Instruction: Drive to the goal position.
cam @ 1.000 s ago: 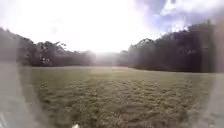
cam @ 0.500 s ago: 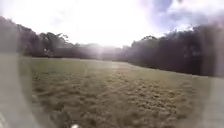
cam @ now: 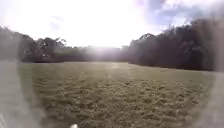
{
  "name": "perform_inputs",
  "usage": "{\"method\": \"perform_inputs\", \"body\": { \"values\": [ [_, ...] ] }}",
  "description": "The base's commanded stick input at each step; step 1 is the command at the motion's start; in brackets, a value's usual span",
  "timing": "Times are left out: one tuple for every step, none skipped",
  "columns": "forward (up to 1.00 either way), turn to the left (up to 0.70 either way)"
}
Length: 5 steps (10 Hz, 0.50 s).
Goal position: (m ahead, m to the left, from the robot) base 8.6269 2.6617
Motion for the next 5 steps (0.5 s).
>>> {"method": "perform_inputs", "body": {
  "values": [
    [0.7, 0.01],
    [0.7, 0.01],
    [0.7, 0.01],
    [0.7, 0.01],
    [0.7, 0.01]
  ]
}}
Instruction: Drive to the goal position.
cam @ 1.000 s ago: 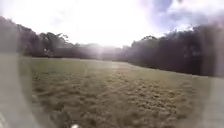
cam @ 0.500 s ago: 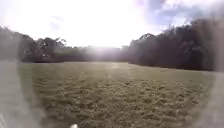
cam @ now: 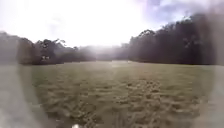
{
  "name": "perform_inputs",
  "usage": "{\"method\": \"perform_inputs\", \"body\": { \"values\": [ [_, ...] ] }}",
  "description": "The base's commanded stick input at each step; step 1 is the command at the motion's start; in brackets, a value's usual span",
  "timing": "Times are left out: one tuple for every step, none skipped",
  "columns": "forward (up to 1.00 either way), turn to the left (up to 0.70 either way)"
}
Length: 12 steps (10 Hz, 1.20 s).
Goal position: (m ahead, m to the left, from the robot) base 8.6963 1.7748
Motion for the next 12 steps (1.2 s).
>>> {"method": "perform_inputs", "body": {
  "values": [
    [0.7, 0.01],
    [0.7, 0.01],
    [0.7, 0.01],
    [0.7, 0.01],
    [0.7, 0.01],
    [0.7, 0.01],
    [0.7, 0.01],
    [0.7, 0.01],
    [0.7, 0.01],
    [0.7, 0.01],
    [0.7, 0.01],
    [0.7, 0.01]
  ]
}}
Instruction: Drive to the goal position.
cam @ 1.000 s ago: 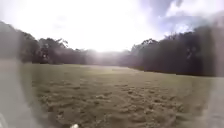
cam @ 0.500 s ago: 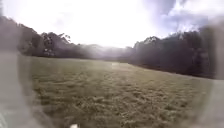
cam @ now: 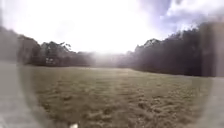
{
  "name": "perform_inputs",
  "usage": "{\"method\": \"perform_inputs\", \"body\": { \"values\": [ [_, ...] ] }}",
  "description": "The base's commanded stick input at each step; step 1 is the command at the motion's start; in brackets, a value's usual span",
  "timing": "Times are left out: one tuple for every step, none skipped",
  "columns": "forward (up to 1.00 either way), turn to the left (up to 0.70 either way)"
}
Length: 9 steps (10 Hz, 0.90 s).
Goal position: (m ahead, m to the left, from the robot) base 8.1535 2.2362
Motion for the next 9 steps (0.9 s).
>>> {"method": "perform_inputs", "body": {
  "values": [
    [0.7, 0.01],
    [0.7, 0.01],
    [0.7, 0.01],
    [0.7, 0.01],
    [0.7, 0.01],
    [0.7, 0.01],
    [0.7, 0.01],
    [0.7, 0.01],
    [0.7, 0.01]
  ]
}}
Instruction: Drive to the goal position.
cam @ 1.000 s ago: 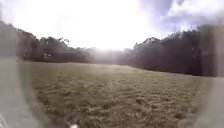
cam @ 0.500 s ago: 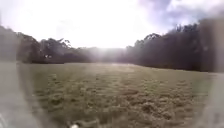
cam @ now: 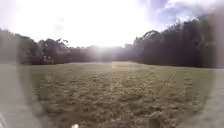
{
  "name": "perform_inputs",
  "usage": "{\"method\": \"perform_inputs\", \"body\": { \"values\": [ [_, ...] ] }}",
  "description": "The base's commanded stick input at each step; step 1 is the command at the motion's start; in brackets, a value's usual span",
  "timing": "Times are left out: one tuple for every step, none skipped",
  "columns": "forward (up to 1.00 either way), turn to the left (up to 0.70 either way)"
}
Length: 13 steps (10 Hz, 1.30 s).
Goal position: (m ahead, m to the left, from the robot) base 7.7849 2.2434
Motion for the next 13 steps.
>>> {"method": "perform_inputs", "body": {
  "values": [
    [0.7, 0.01],
    [0.7, 0.01],
    [0.7, 0.02],
    [0.7, 0.02],
    [0.7, 0.01],
    [0.7, 0.01],
    [0.7, 0.01],
    [0.7, 0.01],
    [0.7, 0.01],
    [0.7, 0.01],
    [0.7, 0.01],
    [0.7, 0.01],
    [0.7, 0.01]
  ]
}}
